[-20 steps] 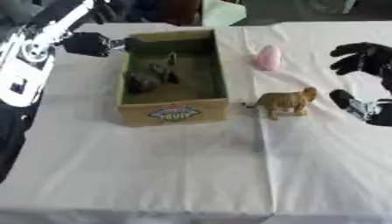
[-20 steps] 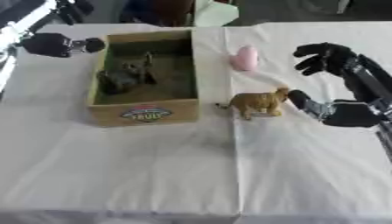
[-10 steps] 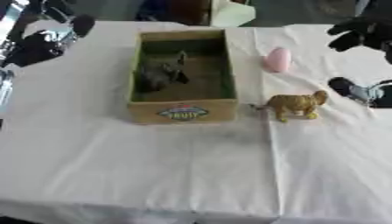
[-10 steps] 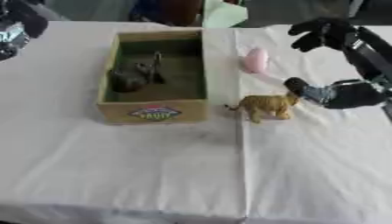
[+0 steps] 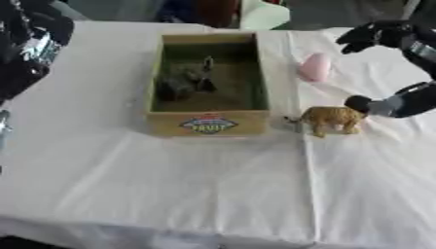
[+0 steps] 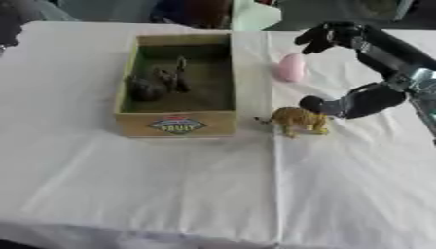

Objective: Pick up objects on the table and place them in the box.

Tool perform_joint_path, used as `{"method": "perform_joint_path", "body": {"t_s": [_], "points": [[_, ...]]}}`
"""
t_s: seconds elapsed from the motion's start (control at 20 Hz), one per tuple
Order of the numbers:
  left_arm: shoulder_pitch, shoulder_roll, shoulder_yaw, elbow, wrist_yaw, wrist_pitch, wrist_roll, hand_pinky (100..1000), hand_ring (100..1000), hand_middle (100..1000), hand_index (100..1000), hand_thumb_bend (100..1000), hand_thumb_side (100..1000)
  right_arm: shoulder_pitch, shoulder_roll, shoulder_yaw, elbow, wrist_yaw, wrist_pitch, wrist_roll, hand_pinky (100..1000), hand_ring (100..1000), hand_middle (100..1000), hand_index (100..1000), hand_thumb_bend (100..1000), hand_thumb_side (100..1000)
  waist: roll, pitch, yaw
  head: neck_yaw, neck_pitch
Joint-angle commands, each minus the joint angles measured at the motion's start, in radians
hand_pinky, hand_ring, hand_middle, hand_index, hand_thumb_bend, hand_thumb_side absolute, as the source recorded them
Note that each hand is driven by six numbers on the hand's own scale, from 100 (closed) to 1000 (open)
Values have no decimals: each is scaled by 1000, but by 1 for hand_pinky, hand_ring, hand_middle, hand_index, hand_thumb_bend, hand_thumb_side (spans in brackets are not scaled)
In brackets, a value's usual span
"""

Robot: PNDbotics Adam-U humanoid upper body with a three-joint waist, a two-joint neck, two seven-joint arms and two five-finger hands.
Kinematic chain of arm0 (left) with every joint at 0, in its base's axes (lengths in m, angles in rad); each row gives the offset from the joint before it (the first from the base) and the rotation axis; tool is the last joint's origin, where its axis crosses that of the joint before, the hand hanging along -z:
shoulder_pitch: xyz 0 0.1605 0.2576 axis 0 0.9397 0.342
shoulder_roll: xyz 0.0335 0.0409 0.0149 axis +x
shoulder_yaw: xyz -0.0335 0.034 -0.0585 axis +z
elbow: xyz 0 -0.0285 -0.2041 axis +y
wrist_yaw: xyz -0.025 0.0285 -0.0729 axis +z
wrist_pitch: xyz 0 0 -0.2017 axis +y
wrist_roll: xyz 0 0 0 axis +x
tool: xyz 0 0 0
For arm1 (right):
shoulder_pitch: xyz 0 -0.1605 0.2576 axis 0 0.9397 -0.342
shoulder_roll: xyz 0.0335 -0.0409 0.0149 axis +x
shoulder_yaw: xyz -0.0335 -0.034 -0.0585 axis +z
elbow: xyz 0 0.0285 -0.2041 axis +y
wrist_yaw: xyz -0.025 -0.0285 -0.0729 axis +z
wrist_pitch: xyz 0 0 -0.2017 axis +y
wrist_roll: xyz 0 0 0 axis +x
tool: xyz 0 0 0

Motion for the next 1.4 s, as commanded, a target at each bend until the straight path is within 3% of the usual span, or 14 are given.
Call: {"method": "perform_joint_path", "body": {"t_s": [0.05,0.75,1.4], "points": [[2,4,15,-1,23,6,22,572,614,624,793,543,681,-34,-21,13,55,49,-14,11,781,776,818,893,462,402,1,-10,3,-6,0],[45,-21,21,-1,54,-1,27,567,611,621,792,550,688,-81,43,23,300,211,-68,-3,780,777,818,893,474,425,5,-3,21,-16,-6],[60,-27,24,2,55,2,12,567,611,622,792,546,699,-64,56,21,369,338,-110,31,769,754,791,873,473,438,6,-5,13,-17,2]]}}
